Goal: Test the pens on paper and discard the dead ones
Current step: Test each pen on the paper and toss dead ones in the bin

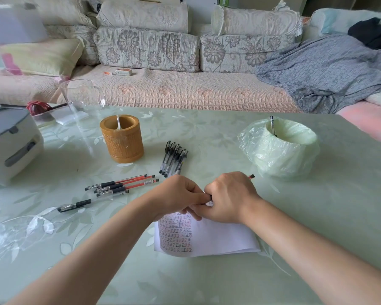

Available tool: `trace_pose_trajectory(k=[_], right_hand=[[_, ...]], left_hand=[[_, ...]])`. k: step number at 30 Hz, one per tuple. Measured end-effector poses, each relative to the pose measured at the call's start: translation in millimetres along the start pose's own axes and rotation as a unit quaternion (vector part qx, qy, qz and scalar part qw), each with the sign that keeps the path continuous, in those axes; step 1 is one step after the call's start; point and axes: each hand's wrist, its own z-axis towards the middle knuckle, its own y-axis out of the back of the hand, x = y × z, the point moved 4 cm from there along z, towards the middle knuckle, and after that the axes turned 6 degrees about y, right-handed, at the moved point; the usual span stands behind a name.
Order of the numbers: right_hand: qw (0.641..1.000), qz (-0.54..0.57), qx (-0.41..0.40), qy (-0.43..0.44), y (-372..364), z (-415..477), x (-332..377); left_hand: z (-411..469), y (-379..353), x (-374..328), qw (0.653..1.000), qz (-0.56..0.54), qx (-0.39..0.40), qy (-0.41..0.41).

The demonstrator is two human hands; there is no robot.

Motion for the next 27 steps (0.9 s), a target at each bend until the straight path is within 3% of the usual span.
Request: trace_pose_trajectory(k=[4, 6, 9, 13, 17, 22, 27], right_hand=[[0.999, 0.016, -0.034, 0.031, 1, 5, 13], [0.999, 0.035, -0.012, 0.038, 3, 9, 19], [0.993, 0.108, 0.03, 0.03, 7, 17, 23], [0.978, 0.206, 0.019, 0.006, 7, 26, 20], [0.972, 0.231, 0.012, -0.045, 6, 31, 14], [0.986, 0.127, 0.034, -0.107, 8, 38, 9], [0.945, 0.195, -0.048, -0.258, -7, 53, -12]], left_hand=[[-11, 11, 1, 0.999, 0.018, -0.025, -0.01], [-14, 19, 3, 0.997, 0.047, -0.052, -0.018], [-16, 36, 8, 0.986, 0.109, -0.117, -0.039], [-17, 67, 21, 0.968, 0.128, -0.209, -0.061], [-19, 85, 33, 0.951, 0.147, -0.262, -0.07], [-21, 91, 59, 0.909, 0.287, -0.296, -0.058], [-29, 110, 83, 0.863, 0.383, -0.33, -0.024]])
